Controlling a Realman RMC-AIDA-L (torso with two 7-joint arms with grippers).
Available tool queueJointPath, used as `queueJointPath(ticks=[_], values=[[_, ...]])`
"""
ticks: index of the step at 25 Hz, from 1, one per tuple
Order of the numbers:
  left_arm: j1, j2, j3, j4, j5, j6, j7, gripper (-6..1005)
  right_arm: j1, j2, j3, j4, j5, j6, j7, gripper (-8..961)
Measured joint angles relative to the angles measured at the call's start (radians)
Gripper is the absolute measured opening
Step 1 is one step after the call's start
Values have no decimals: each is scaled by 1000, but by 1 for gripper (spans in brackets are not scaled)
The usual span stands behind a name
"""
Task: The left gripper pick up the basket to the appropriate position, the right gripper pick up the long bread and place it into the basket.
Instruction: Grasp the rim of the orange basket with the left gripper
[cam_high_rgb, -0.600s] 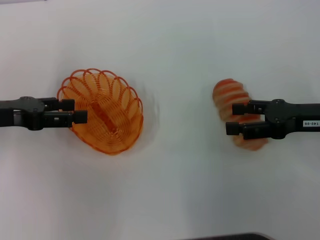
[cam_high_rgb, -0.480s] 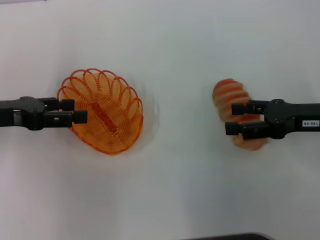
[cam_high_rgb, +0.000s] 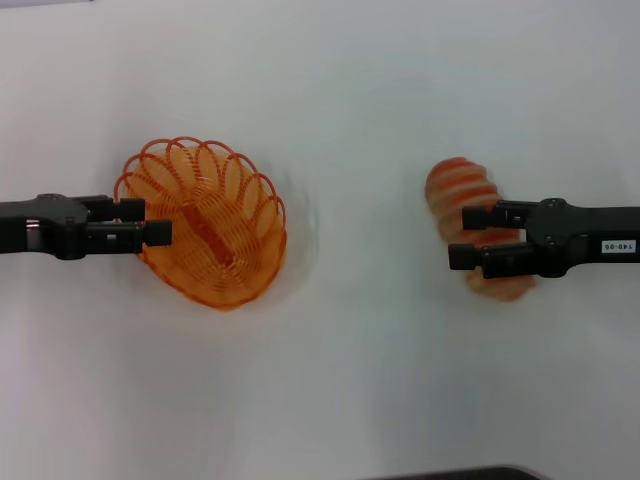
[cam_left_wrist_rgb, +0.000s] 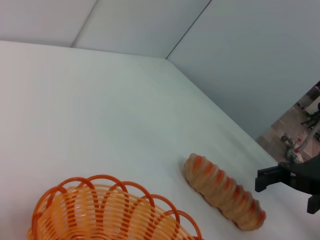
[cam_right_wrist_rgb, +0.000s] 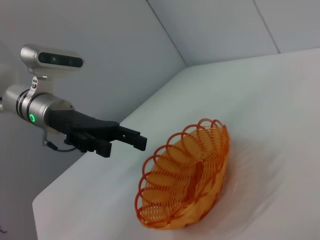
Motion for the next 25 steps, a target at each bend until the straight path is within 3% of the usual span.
queueJointPath(ticks=[5,14,15,20,25], values=[[-3,0,-2,0,0,1,-4,854,2,1,-8,0,0,0,2,941],[-83,22,4,73,0,5,-120,854,9,1,-11,0,0,0,1,940],[-122,34,24,100,0,2,-163,854,9,1,-11,0,0,0,1,939],[-195,53,109,129,0,-35,-229,854,8,2,-12,0,0,0,-2,939],[-267,56,307,181,39,-147,-376,855,6,2,-12,0,0,0,-9,938]])
